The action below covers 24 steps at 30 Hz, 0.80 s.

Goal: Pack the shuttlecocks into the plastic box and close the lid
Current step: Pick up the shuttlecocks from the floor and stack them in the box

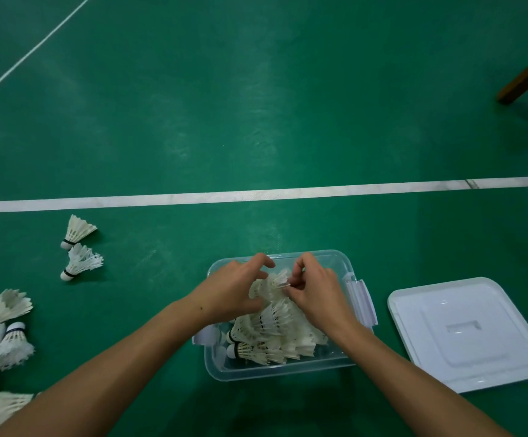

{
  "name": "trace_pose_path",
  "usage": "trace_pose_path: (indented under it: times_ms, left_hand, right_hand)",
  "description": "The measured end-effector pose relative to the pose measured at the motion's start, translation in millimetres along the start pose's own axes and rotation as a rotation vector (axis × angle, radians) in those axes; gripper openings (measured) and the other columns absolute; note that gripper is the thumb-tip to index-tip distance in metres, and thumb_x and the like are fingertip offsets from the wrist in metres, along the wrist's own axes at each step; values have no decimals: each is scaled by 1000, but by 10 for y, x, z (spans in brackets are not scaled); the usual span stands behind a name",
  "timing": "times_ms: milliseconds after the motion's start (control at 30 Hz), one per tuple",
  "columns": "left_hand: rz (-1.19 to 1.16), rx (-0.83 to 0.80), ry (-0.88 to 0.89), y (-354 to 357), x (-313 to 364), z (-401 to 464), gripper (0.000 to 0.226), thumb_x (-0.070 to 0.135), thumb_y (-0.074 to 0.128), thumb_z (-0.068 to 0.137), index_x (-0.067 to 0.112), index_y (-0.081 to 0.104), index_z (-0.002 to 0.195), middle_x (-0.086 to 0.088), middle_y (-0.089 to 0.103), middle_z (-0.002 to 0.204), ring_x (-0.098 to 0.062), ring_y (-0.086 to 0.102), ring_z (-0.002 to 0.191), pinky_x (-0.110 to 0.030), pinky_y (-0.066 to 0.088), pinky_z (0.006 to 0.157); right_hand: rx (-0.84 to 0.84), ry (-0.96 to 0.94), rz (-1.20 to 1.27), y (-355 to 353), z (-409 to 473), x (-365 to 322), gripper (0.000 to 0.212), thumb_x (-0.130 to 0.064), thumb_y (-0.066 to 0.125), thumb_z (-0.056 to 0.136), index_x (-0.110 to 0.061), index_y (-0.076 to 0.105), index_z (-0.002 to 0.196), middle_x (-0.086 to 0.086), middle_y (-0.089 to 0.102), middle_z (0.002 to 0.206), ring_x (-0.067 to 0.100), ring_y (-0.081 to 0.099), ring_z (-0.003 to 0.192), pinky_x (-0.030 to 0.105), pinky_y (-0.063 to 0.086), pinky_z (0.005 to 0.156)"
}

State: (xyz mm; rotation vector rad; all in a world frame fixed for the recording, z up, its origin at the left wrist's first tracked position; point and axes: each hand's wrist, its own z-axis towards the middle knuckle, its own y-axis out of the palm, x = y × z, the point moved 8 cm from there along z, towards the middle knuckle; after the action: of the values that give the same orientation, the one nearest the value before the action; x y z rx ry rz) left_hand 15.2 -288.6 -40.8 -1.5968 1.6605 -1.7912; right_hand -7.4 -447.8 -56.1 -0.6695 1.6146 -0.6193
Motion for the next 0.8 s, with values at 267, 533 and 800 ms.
trace_pose_path:
  times_ms: [267, 533, 800]
  left_hand:
    - [11, 23, 18, 21, -8, -49, 64, 43, 74, 89, 30, 44, 143, 0, 61, 146, -18, 63, 120, -42, 54, 100]
    - [-191, 382, 10, -594, 78, -384, 46, 49, 76, 89, 23, 63, 125, 9, 72, 119, -3, 68, 104, -29, 61, 84]
    - [-324, 606, -225, -846, -728, -1514, 48, 57, 77, 83, 33, 62, 122, 15, 74, 104, -3, 71, 94, -32, 61, 75]
  right_hand:
    - [-120, 55, 75, 59, 22, 56, 42, -20, 82, 90, -33, 42, 92, -7, 72, 95, 4, 69, 87, 21, 55, 71]
    - [-1, -91, 23, -484, -125, -311, 36, -36, 80, 90, -33, 49, 108, -14, 72, 97, 2, 71, 87, 38, 63, 80]
    - [-189, -370, -21, 69, -232, -1433, 42, -42, 78, 90, -32, 53, 123, -14, 73, 101, 3, 71, 91, 39, 63, 82]
